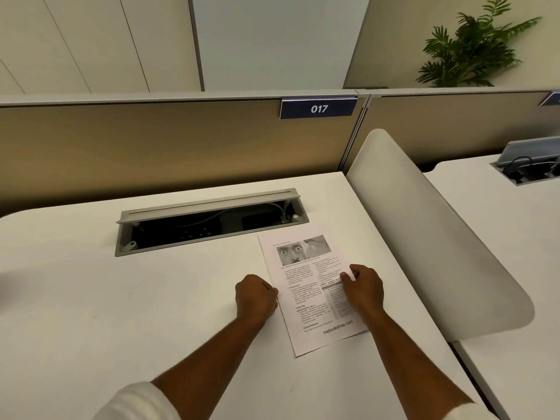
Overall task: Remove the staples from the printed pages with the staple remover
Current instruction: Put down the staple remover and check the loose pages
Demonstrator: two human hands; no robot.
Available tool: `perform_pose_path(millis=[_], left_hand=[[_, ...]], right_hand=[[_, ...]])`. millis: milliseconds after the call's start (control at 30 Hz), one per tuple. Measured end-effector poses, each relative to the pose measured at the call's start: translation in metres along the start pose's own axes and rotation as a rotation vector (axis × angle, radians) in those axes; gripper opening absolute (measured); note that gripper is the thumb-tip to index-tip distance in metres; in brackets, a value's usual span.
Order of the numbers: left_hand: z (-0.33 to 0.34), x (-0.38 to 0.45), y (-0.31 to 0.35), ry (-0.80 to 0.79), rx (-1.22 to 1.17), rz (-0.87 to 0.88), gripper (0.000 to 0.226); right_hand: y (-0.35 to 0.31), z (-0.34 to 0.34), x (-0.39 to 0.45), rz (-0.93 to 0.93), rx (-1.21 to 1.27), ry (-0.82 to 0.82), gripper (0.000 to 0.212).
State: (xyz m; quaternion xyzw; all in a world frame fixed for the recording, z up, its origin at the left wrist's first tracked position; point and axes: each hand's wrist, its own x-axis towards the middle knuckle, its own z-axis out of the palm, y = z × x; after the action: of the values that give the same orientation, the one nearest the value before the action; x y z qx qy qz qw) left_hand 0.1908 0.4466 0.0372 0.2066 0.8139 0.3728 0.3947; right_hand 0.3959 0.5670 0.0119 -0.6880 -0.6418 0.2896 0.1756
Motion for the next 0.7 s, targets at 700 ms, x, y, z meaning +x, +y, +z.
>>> perform_pose_path(millis=[700], left_hand=[[-0.007,-0.005,0.004,-0.071,0.078,0.080,0.025]], right_hand=[[-0.018,0.001,-0.013,0.030,-0.126,-0.025,0.049]])
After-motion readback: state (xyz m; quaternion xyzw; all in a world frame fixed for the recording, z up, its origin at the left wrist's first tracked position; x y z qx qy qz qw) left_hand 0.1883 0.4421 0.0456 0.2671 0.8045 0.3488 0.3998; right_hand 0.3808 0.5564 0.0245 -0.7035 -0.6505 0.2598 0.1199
